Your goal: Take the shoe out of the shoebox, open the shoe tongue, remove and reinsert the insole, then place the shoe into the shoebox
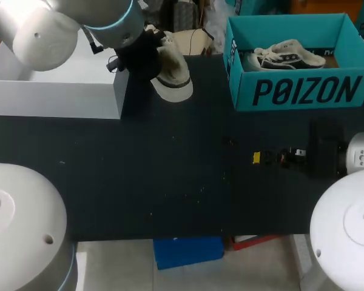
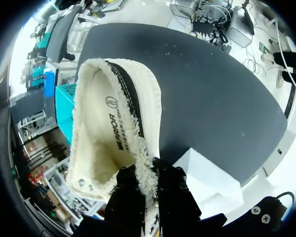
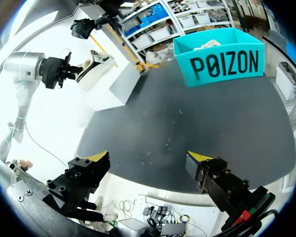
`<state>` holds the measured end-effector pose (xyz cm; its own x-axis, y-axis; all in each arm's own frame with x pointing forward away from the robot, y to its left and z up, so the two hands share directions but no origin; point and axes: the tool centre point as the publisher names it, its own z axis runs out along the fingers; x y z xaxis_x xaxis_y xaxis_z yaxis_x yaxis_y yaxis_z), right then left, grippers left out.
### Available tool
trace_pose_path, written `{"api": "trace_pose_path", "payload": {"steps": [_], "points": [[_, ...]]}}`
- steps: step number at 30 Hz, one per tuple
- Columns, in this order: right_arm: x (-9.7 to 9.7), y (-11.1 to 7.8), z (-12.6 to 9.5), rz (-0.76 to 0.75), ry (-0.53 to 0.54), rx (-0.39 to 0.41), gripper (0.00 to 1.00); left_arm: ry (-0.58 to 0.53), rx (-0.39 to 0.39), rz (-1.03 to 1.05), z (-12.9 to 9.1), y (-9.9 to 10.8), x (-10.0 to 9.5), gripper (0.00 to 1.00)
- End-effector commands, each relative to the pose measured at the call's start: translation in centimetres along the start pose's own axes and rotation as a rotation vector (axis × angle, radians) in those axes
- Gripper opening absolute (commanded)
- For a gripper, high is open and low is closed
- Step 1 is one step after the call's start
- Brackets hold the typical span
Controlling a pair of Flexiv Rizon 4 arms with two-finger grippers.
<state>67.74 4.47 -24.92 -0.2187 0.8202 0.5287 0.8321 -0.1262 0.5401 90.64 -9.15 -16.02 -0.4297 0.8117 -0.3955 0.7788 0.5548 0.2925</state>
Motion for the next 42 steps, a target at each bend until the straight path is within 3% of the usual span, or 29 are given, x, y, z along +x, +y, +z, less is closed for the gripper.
{"api": "trace_pose_path", "payload": {"steps": [1, 6, 11, 21, 32, 42], "points": [[-0.1, 0.1, -0.1, 0.003, 0.003, 0.008, 1.00, 0.037, -0.059, -0.317, -0.1, 2.0, 2.1, 0.00], [-0.1, 0.1, -0.1, 0.003, 0.003, 0.008, 1.00, 0.086, -0.120, -0.627, 1.3, 5.1, 5.9, 0.00], [-0.1, 0.1, -0.1, 0.003, 0.003, 0.008, 1.00, 0.081, -0.184, -0.812, 1.9, 8.2, 9.9, 0.00], [-0.1, 0.1, -0.1, 0.003, 0.003, 0.008, 1.00, 0.103, -0.305, -0.961, 1.6, 14.0, 15.6, 0.00], [-0.1, 0.1, -0.1, 0.003, 0.003, 0.008, 1.00, 0.176, -0.417, -0.908, 1.5, 19.1, 18.2, 0.00], [-0.1, 0.1, -0.1, 0.003, 0.003, 0.008, 1.00, 0.197, -0.450, -0.845, 2.2, 20.9, 19.0, 0.00]]}}
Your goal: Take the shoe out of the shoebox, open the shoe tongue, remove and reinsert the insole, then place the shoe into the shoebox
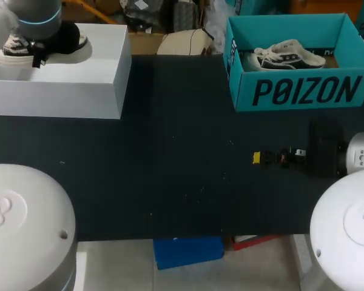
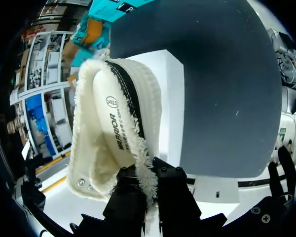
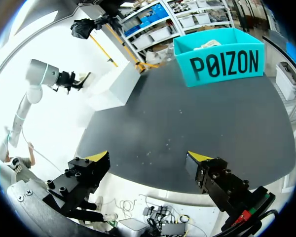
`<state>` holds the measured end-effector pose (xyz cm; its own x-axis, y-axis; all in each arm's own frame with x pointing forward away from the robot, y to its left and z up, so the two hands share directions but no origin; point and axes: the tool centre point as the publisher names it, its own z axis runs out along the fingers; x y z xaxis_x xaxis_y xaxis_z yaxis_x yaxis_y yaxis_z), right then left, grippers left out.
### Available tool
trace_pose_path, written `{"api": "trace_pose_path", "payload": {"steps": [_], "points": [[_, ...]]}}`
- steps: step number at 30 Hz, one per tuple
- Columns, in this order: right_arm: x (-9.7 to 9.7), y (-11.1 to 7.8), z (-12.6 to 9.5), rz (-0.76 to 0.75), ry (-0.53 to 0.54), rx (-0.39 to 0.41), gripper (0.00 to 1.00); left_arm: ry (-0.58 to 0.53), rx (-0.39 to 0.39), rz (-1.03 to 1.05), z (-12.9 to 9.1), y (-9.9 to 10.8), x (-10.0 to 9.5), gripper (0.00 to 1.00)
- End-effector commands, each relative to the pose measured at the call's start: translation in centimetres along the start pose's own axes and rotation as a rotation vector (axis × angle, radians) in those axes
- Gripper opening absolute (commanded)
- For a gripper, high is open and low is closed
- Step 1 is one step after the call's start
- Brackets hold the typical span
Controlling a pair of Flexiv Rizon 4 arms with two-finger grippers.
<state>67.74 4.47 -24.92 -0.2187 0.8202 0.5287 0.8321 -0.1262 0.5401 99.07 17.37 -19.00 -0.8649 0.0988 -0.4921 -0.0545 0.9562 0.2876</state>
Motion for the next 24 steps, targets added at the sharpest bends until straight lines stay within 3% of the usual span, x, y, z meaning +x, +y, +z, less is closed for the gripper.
{"api": "trace_pose_path", "payload": {"steps": [1, 7, 8, 14, 24], "points": [[-0.1, 0.1, -0.1, 0.003, 0.003, 0.008, 1.00, 0.002, -0.016, 0.012, 0.9, 0.2, -0.4, 0.00], [-0.1, 0.1, -0.1, 0.003, 0.003, 0.008, 1.00, 0.037, 0.035, -0.031, 2.2, 1.5, -0.4, 0.00], [-0.1, 0.1, -0.1, 0.003, 0.003, 0.008, 1.00, 0.051, 0.077, -0.046, 2.5, 1.8, -0.4, 0.00], [-0.1, 0.1, -0.1, 0.003, 0.003, 0.008, 1.00, 0.058, 0.090, -0.055, 3.5, 3.0, -0.9, 0.00], [-0.1, 0.1, -0.1, 0.003, 0.003, 0.008, 1.00, 0.058, 0.077, 0.017, 5.6, 2.1, -1.4, 0.00]]}}
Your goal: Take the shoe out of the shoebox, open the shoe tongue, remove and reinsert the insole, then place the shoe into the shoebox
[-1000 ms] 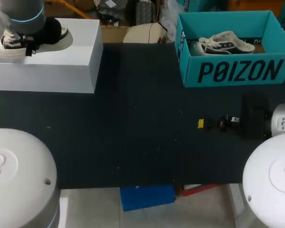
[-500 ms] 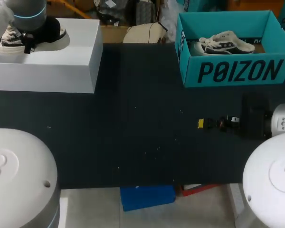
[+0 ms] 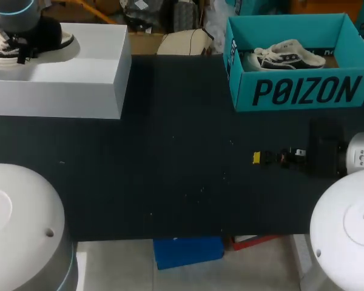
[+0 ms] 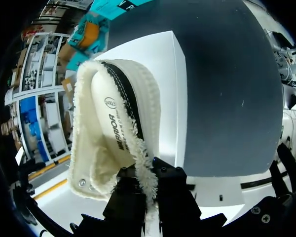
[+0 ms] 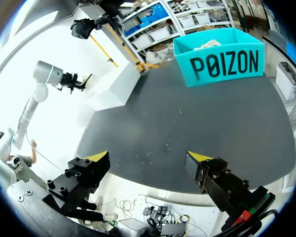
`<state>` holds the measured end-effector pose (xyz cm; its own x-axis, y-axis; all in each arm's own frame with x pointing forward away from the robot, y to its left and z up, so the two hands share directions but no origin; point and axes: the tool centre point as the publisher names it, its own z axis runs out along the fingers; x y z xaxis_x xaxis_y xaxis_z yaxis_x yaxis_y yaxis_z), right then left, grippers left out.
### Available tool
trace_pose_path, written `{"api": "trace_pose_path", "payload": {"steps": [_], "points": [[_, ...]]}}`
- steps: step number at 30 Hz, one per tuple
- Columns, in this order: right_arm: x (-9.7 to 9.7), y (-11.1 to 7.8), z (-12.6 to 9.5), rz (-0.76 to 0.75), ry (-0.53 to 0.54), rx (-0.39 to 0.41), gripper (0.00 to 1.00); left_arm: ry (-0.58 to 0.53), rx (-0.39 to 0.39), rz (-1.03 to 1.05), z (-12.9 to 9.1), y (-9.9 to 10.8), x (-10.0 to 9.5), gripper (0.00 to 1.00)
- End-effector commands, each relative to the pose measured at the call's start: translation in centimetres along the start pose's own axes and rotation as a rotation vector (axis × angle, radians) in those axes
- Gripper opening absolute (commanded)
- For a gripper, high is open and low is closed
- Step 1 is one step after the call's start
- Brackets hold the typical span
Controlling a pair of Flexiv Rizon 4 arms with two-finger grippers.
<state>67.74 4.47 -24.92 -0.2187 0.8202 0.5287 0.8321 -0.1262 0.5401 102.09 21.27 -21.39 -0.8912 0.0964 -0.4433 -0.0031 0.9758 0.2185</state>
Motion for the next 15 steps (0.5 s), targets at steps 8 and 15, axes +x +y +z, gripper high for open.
{"api": "trace_pose_path", "payload": {"steps": [8, 15], "points": [[-0.1, 0.1, -0.1, 0.003, 0.003, 0.008, 1.00, 0.008, 0.012, 0.023, 3.5, -1.5, -0.7, 0.00], [-0.1, 0.1, -0.1, 0.003, 0.003, 0.008, 1.00, 0.021, 0.017, 0.040, 5.6, -2.4, -0.9, 0.00]]}}
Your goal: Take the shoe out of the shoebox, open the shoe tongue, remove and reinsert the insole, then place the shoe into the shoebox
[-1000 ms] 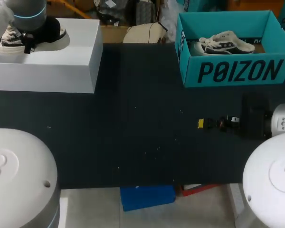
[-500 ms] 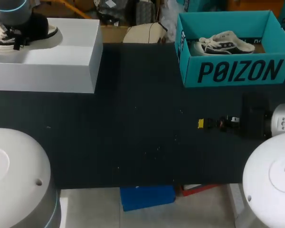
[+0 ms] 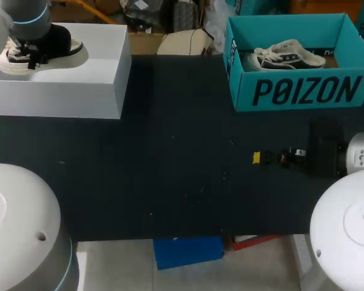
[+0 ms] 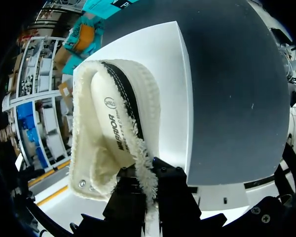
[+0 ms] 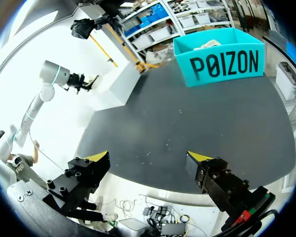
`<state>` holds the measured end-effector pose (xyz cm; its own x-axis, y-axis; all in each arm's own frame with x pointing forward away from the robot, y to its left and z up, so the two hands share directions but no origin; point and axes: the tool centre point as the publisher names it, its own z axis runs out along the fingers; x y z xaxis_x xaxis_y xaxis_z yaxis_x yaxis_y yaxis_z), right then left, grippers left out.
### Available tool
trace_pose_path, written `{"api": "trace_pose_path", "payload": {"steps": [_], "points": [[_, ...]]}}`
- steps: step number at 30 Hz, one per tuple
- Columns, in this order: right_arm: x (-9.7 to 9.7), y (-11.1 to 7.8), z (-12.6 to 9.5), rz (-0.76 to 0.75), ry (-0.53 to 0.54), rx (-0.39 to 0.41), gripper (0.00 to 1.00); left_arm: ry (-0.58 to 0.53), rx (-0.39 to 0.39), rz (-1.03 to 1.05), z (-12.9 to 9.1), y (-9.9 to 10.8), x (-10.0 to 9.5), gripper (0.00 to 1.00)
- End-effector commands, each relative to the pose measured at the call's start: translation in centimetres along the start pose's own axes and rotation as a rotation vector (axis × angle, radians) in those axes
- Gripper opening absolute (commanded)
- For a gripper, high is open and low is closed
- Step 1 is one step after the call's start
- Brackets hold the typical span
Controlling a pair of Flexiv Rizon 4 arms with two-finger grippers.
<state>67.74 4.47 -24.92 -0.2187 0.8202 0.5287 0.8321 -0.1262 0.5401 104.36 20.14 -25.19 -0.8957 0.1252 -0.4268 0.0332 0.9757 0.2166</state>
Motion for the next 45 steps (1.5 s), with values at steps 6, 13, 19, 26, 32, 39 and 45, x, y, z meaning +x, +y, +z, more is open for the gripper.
{"api": "trace_pose_path", "payload": {"steps": [6, 13, 19, 26, 32, 39, 45], "points": [[-0.1, 0.1, -0.1, 0.003, 0.003, 0.008, 1.00, 0.040, -0.013, 0.047, 3.5, -1.5, 0.2, 0.00], [-0.1, 0.1, -0.1, 0.003, 0.003, 0.008, 1.00, 0.071, -0.020, 0.065, 5.6, -2.0, 0.4, 0.00], [-0.1, 0.1, -0.1, 0.003, 0.003, 0.008, 1.00, 0.106, -0.007, 0.067, 7.3, -2.7, 0.8, 0.00], [-0.1, 0.1, -0.1, 0.003, 0.003, 0.008, 1.00, 0.129, -0.008, 0.077, 8.5, -3.2, 1.1, 0.00], [-0.1, 0.1, -0.1, 0.003, 0.003, 0.008, 1.00, 0.131, -0.003, 0.087, 7.7, -3.3, 0.9, 0.27], [-0.1, 0.1, -0.1, 0.003, 0.003, 0.008, 1.00, 0.120, 0.045, 0.098, 4.6, -3.2, 0.7, 0.22], [-0.1, 0.1, -0.1, 0.003, 0.003, 0.008, 1.00, 0.109, 0.100, 0.073, 0.4, -3.3, 0.9, 0.12]]}}
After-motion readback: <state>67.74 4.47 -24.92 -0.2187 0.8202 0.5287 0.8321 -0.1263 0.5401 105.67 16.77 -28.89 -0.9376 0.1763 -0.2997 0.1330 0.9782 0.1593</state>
